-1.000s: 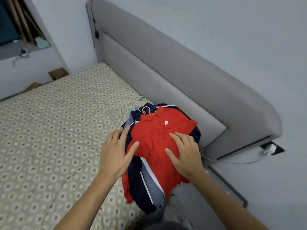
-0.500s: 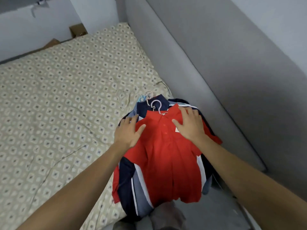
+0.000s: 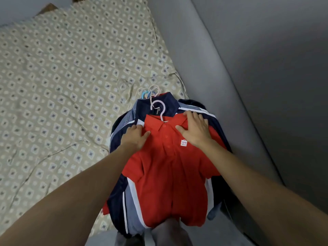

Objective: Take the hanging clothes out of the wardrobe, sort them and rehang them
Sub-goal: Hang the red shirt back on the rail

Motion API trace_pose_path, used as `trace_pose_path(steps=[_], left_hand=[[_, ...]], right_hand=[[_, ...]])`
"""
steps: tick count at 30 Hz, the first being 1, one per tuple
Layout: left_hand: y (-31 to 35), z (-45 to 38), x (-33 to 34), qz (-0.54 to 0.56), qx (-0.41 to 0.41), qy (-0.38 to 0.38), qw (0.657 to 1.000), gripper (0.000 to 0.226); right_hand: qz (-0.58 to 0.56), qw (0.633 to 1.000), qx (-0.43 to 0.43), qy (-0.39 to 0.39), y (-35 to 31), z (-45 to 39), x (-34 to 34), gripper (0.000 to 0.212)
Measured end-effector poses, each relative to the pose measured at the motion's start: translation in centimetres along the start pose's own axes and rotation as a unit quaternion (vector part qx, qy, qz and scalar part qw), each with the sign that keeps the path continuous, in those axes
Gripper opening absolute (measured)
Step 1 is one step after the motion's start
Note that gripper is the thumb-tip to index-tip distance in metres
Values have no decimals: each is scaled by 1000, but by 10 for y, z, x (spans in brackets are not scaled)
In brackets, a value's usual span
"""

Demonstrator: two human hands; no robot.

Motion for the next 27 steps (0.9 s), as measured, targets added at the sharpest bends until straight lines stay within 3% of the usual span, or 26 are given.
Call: trace_pose_path(steps=[6,12,19,27], left_hand=[[-5,24,-19,60,55,29,996,55],[6,84,-61,190,165,76,965,41],[32,164,-113,213,323,96,917,26],[70,304,-172,133,530,74,834,30]], right_hand=[[-79,996,-30,6,3,19,-28,41],[-151,986,-69,6,-22,77,-77,33],[-159,968,-43,190,-53,202,-142,31],[-223,906,112,342,-108,410,-185,38]])
Point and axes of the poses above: each hand's wrist, its own z-axis away from the middle knuckle, its own x-axis out of the palm, y = z × x, the point moved 4 cm from there along -z, towards the middle knuckle, and after that the axes turned 8 degrees about z, right-handed, at the moved point
